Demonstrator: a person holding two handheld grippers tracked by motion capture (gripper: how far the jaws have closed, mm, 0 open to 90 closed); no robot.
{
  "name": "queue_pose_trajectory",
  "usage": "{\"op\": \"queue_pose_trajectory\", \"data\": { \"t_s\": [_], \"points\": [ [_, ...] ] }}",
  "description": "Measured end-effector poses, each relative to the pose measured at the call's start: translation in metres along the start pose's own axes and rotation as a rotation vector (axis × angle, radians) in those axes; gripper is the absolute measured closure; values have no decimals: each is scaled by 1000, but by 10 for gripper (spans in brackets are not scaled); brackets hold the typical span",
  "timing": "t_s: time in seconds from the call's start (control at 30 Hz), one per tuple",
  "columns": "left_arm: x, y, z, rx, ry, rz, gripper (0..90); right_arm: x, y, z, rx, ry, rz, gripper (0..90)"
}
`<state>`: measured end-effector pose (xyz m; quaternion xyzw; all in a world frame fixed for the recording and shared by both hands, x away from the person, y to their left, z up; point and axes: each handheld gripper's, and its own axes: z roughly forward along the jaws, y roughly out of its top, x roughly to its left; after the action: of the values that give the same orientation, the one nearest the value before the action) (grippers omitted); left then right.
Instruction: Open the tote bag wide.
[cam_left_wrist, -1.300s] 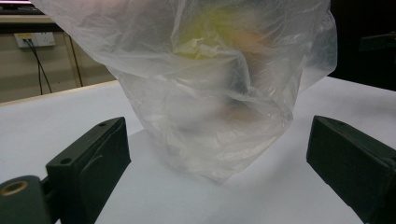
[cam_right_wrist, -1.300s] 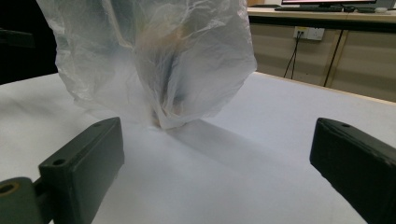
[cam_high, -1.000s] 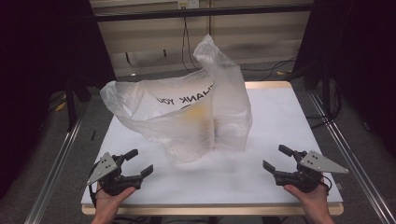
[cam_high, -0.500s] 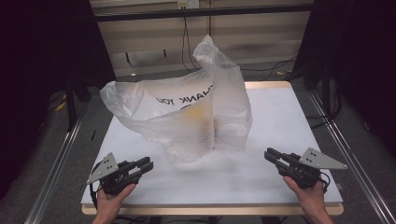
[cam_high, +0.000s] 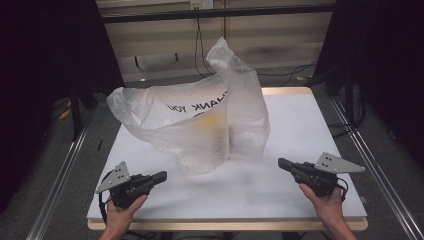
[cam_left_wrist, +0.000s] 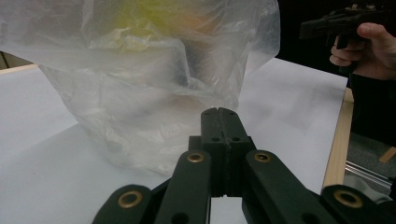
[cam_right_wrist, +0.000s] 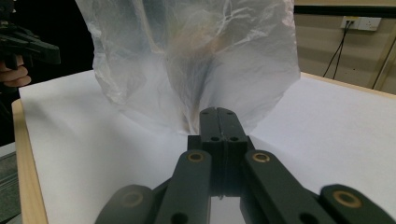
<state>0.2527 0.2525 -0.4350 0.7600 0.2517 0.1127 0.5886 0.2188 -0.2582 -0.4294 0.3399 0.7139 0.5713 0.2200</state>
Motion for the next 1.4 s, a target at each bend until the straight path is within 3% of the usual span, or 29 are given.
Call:
{"op": "queue_pose_trajectory", "data": {
  "t_s": [0.17, 0.2, 0.23, 0.27, 0.3, 0.33, 0.4, 0.53, 0.57, 0.87, 1.1, 1.4],
  "points": [
    [-1, 5, 3, 0, -21, -17, 900, -2, 7, 3, 2, 23, 11, 900],
    [0, 6, 4, -3, -46, -13, 900, -2, 9, 3, -1, 28, 8, 900],
    [-1, 7, 4, -2, -24, -12, 900, -1, 10, 4, 0, 28, 12, 900],
    [-1, 7, 4, -9, -47, -17, 900, -1, 12, 4, 0, 33, 13, 900],
    [-2, 9, 4, -7, -25, -13, 900, 0, 14, 5, 0, 36, 15, 900],
    [-2, 9, 4, -13, -41, -20, 900, 0, 17, 6, -1, 41, 14, 900],
    [-3, 11, 4, -20, -27, -21, 900, 1, 22, 9, -5, 56, 15, 900],
    [-2, 18, 5, -34, -35, -22, 900, 2, 31, 17, -6, 68, 15, 900],
    [-2, 20, 5, -39, -61, -26, 900, 3, 33, 19, -9, 73, 17, 900],
    [-4, 47, 7, -84, -63, 3, 900, 3, 55, 31, -35, 93, 10, 900],
    [-6, 58, 12, -102, -71, 10, 900, 1, 65, 32, -53, 99, 14, 900],
    [-10, 89, 12, -176, -74, 53, 900, 2, 75, 37, -64, 107, 4, 900]
  ]
}}
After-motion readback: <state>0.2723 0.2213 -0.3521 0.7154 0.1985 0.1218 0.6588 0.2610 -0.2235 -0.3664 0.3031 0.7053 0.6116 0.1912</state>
